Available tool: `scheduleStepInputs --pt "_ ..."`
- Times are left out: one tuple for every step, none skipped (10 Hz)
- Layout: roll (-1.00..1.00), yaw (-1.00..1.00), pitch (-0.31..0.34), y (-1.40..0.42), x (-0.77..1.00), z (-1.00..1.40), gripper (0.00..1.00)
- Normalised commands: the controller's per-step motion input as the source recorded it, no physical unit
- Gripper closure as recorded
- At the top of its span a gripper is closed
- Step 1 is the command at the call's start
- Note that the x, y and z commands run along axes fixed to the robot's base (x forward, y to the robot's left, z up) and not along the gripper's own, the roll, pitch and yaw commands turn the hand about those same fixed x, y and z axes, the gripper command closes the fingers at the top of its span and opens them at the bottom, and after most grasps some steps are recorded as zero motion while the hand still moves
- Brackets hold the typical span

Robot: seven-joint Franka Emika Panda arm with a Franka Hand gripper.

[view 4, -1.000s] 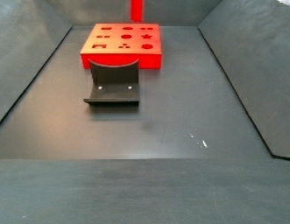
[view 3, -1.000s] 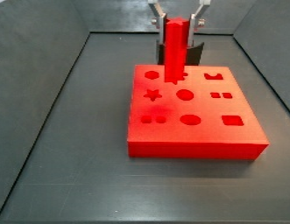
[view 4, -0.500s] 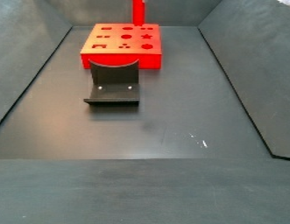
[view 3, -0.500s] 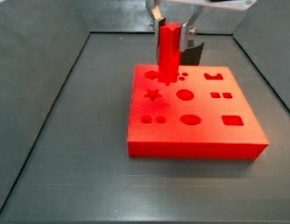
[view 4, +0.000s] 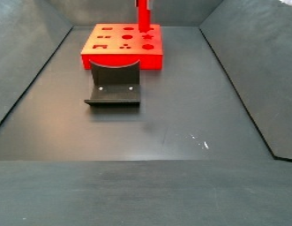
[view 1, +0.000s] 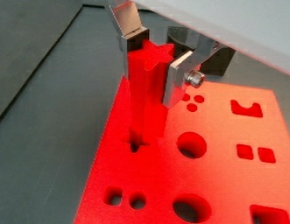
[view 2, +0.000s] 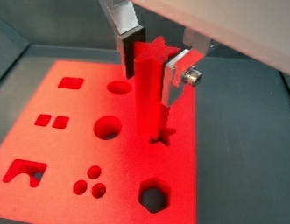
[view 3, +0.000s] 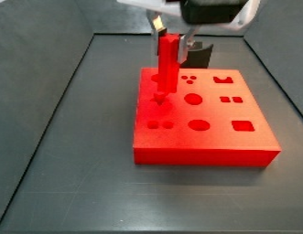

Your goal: Insert the star object.

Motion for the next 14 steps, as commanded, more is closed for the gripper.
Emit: scheduleStepInputs --pt "0.13 -0.24 0.000 -0.04 0.00 -0.13 1.00" --pt "0.12 -0.04 0.000 -0.08 0.00 -0.06 1.00" --pt "0.10 0.00 0.000 -0.13 -0.04 -0.01 1.00" --pt "0.09 0.11 0.000 -0.08 0.00 0.00 1.00" --pt "0.11 0.17 0.000 0.00 0.00 -0.05 1.00" --pt "0.12 0.29 -0.003 0.00 0.00 -0.07 1.00" --pt "0.12 0.43 -0.016 0.00 0.00 -0.07 1.00" --pt "0.10 0.42 -0.020 0.00 0.00 -0.05 1.00" --pt "0.09 0.19 0.000 -0.11 0.00 -0.02 1.00" --pt "0.12 0.00 0.000 -0.04 0.00 -0.13 1.00" --pt "0.13 -0.01 0.000 -0.01 0.00 -0.18 1.00" --pt "0.14 -0.03 0.000 0.00 0.00 -0.17 1.00" --pt "0.13 -0.02 0.000 0.00 0.00 -0.16 1.00" --pt "0.13 -0.01 0.000 -0.01 0.00 -0.13 1.00"
